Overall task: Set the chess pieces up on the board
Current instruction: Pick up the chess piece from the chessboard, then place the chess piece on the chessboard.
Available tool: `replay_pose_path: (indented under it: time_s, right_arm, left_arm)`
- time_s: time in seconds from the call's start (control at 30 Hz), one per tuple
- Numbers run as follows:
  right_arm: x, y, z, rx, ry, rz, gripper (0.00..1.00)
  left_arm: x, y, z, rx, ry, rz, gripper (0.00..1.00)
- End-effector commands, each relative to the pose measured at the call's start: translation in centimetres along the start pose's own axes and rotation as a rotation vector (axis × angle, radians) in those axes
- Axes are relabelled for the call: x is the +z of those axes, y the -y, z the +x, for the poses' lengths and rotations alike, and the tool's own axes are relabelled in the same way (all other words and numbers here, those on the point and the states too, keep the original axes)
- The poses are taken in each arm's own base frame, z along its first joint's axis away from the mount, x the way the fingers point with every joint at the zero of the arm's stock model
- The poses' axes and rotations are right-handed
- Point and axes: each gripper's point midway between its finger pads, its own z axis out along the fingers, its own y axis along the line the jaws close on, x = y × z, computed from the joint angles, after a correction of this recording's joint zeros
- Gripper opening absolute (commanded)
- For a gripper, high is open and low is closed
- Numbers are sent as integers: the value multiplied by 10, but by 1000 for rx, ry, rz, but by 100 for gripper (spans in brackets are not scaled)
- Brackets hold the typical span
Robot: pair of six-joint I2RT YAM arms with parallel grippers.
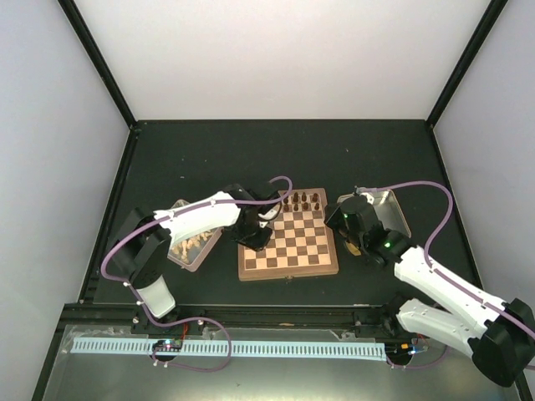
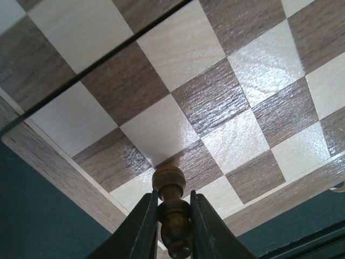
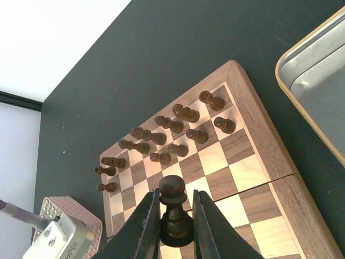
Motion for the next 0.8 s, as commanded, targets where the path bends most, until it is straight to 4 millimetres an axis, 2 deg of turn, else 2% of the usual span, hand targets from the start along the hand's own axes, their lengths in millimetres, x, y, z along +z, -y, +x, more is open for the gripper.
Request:
replay_pose_path:
  time_s: [0.0, 0.17, 0.5, 0.77]
  right_arm:
    - [-5, 4, -8, -4, 53, 10, 17]
    - [-7, 6, -10, -2, 63, 12, 17]
    - [-14, 10, -15, -2, 92, 16, 17]
    - [-14, 12, -14, -2, 94, 19, 17]
  left_arm:
    - [-21, 1, -21, 27, 83, -25, 15]
    - [-29, -2, -41, 27, 105, -35, 15]
    - [-53, -13, -107, -26, 199, -61, 15]
    - [-52, -23, -137, -50, 213, -79, 15]
